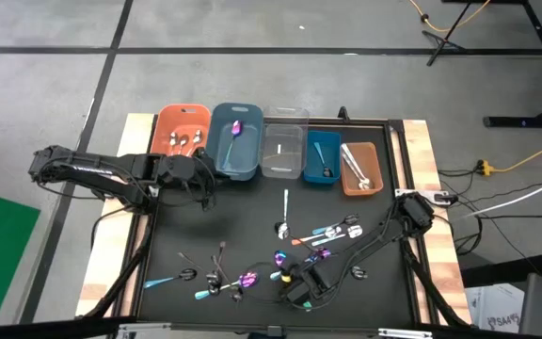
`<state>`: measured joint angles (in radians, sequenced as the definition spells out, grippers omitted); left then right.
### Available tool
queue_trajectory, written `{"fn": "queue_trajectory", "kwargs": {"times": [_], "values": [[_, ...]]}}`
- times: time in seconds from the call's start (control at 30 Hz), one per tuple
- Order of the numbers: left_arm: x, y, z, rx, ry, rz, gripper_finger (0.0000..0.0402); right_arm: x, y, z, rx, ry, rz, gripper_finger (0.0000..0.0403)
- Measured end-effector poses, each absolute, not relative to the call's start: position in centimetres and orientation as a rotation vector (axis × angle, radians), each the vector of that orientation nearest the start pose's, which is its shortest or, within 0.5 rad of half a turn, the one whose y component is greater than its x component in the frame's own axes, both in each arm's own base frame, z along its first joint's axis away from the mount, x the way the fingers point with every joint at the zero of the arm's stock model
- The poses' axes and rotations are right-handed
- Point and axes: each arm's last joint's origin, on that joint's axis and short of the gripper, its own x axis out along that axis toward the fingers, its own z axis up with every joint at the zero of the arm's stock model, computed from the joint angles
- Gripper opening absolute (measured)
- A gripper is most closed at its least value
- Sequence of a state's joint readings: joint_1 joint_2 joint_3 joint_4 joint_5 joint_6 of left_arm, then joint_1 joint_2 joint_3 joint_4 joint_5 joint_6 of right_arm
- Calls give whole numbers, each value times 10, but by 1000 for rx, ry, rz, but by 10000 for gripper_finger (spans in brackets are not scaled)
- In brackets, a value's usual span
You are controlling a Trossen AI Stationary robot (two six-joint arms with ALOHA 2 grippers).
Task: Sort silverware by color (type)
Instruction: Put the purple spoon into the left blue bin
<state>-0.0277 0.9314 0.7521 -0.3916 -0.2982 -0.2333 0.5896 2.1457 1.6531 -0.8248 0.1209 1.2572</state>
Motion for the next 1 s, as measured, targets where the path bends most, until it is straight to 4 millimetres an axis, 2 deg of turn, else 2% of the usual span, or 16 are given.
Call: {"fn": "queue_trajectory", "kwargs": {"times": [0.17,0.37,0.47,0.73,1.0], "values": [[195,3,279,-132,530,330,28,363,243,151,608,1288,-405,140],[195,3,279,-133,526,330,28,363,243,150,582,1286,-398,137],[195,3,279,-133,526,330,28,363,242,150,572,1290,-401,116],[195,3,279,-132,526,330,28,362,241,150,536,1302,-384,13],[195,3,279,-132,526,331,28,361,242,151,547,1330,-371,6]]}}
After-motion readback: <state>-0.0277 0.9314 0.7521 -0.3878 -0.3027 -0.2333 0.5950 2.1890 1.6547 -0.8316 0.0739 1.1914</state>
